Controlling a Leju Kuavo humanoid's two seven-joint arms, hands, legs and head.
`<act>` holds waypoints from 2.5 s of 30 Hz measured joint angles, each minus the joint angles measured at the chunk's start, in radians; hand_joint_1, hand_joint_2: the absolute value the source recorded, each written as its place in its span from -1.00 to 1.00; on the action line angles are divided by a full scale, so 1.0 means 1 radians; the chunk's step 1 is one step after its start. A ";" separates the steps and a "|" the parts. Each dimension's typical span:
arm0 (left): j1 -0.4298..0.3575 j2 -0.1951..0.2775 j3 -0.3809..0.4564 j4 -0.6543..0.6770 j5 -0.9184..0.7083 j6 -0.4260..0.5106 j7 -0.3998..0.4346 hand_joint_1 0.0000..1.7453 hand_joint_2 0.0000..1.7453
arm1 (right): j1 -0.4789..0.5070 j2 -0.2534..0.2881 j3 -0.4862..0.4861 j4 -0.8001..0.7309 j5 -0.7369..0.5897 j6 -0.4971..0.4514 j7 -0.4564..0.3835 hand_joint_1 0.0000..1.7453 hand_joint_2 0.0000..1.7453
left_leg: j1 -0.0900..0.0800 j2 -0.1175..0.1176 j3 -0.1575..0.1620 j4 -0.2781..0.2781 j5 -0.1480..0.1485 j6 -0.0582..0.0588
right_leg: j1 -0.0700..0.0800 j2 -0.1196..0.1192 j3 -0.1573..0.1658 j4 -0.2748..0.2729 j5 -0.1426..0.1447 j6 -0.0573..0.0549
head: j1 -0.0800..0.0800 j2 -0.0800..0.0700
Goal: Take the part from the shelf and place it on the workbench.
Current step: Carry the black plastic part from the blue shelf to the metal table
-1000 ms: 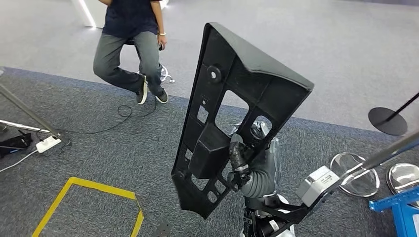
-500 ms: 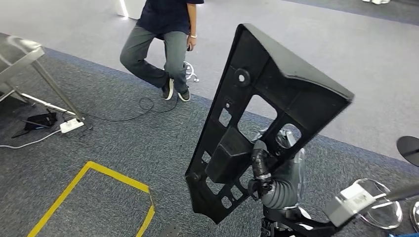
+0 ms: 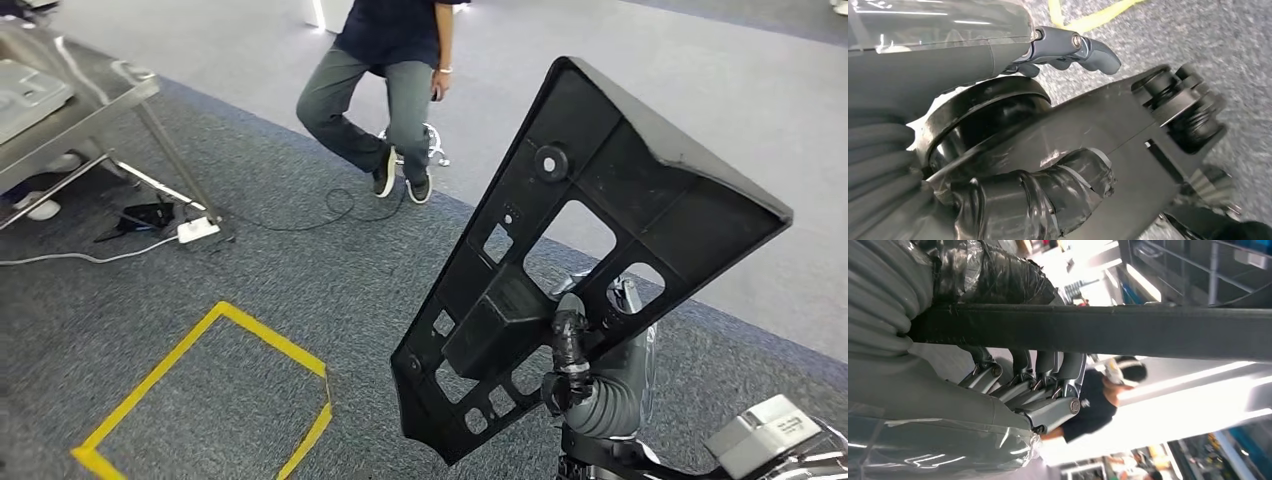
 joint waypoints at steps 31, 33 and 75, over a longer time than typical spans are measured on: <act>-0.011 -0.012 -0.098 -0.001 -0.049 -0.006 0.047 -1.00 1.00 | 0.004 0.033 -0.016 0.021 -0.104 0.001 -0.053 0.96 1.00 | -0.004 -0.001 -0.024 0.041 -0.030 0.001 | -0.006 0.007 0.013 -0.002 -0.012 0.003 | 0.005 0.000; -0.010 -0.011 -0.103 -0.001 -0.058 -0.012 0.047 -1.00 1.00 | 0.004 0.033 -0.017 0.022 -0.103 0.001 -0.052 0.96 1.00 | -0.004 0.006 0.016 -0.039 0.025 0.004 | -0.007 -0.015 0.020 0.000 -0.020 0.007 | 0.005 0.000; -0.019 -0.017 -0.150 -0.003 -0.084 -0.022 0.044 -1.00 1.00 | 0.012 0.041 -0.030 0.040 -0.066 0.000 -0.033 0.96 1.00 | -0.008 -0.006 0.141 -0.274 0.103 0.061 | 0.009 0.036 -0.052 0.170 -0.125 0.038 | 0.022 0.000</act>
